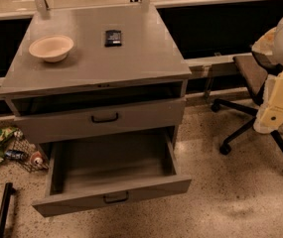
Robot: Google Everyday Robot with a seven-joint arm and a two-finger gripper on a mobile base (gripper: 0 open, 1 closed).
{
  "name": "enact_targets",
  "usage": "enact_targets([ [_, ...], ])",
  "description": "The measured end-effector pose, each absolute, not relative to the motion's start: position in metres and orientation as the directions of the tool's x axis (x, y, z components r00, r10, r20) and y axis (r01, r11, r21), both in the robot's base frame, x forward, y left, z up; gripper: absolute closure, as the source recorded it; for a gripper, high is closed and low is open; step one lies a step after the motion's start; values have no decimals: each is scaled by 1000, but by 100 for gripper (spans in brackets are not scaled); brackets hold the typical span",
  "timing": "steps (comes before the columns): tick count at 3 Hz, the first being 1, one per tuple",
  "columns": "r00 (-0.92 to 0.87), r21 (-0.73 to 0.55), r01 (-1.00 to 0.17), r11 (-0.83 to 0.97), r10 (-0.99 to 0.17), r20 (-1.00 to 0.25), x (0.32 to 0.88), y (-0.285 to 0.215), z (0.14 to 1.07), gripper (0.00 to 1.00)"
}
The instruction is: Place rxbar blueberry into middle drawer
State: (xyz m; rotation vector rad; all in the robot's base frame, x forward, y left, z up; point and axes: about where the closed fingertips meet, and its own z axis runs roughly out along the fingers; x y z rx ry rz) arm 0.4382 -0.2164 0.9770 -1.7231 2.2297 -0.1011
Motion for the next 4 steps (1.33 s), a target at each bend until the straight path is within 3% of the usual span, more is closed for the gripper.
enact_targets([
  [1, -220, -253, -929, 272, -952, -214, 439, -216, 978, 0],
  [3, -242, -257, -881, 397, -845, -476, 476, -219, 986, 0],
  [4, -236, -252, -878, 408, -825, -514, 481, -213, 988, 0],
])
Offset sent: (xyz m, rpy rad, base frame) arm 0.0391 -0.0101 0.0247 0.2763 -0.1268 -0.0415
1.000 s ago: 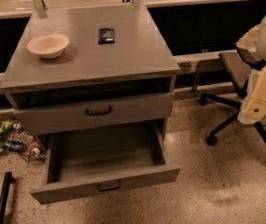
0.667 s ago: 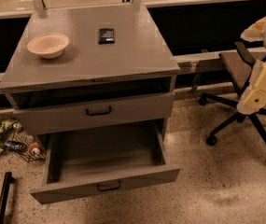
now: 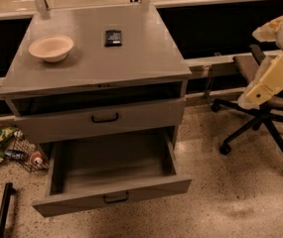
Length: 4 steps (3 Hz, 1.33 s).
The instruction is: Place rxbar blueberry into middle drawer
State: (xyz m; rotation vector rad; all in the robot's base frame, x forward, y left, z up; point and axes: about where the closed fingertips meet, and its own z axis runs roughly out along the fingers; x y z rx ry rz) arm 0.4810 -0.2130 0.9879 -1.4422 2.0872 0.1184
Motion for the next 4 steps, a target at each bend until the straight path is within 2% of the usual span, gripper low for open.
enact_targets([
  [1, -234, -252, -877, 408, -823, -518, 483, -212, 988, 0],
  [2, -190, -255, -863, 437, -747, -637, 517, -187, 1004, 0],
  [3, -110, -264, -853, 450, -649, -753, 582, -150, 1022, 0],
  [4, -59, -246, -855, 456, -558, -828, 622, -108, 1020, 0],
])
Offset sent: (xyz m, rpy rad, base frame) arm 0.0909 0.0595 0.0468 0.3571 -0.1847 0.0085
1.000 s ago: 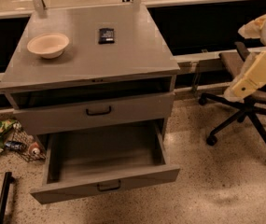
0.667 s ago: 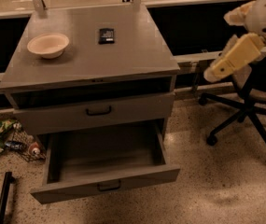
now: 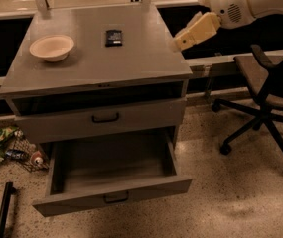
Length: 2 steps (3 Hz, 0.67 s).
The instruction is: Place rxbar blueberry into middle drawer
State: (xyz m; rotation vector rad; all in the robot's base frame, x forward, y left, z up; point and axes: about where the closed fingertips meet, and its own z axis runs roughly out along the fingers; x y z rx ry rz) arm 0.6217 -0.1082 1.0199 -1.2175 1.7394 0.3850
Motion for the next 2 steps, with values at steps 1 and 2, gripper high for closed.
enact_targets([
  [1, 16, -319, -843, 433, -572, -820, 673, -57, 1001, 0],
  [2, 14, -318, -842, 435, -572, -820, 674, -55, 999, 0],
])
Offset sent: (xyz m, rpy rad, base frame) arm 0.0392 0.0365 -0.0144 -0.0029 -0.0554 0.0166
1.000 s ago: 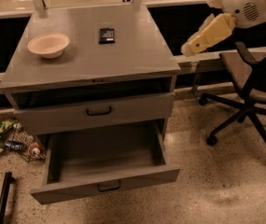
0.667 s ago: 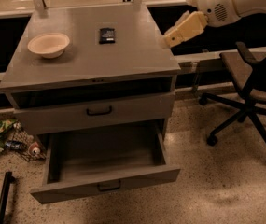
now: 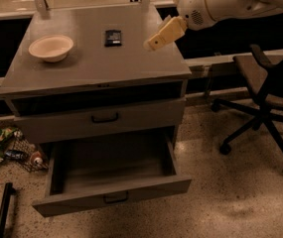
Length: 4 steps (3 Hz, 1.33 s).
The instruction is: Place rxbar blueberry into middle drawer
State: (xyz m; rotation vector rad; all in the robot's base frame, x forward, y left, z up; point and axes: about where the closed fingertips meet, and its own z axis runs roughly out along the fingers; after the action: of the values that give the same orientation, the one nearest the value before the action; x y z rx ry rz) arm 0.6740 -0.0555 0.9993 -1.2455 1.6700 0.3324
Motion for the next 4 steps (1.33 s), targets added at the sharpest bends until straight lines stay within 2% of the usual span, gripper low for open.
enact_targets([
  [1, 3, -298, -832, 468, -534, -846, 705, -48, 985, 0],
  [3, -5, -213, -813, 542, -371, -929, 779, -26, 938, 0],
  [4, -17, -219, -812, 541, -396, -918, 791, -4, 934, 0],
])
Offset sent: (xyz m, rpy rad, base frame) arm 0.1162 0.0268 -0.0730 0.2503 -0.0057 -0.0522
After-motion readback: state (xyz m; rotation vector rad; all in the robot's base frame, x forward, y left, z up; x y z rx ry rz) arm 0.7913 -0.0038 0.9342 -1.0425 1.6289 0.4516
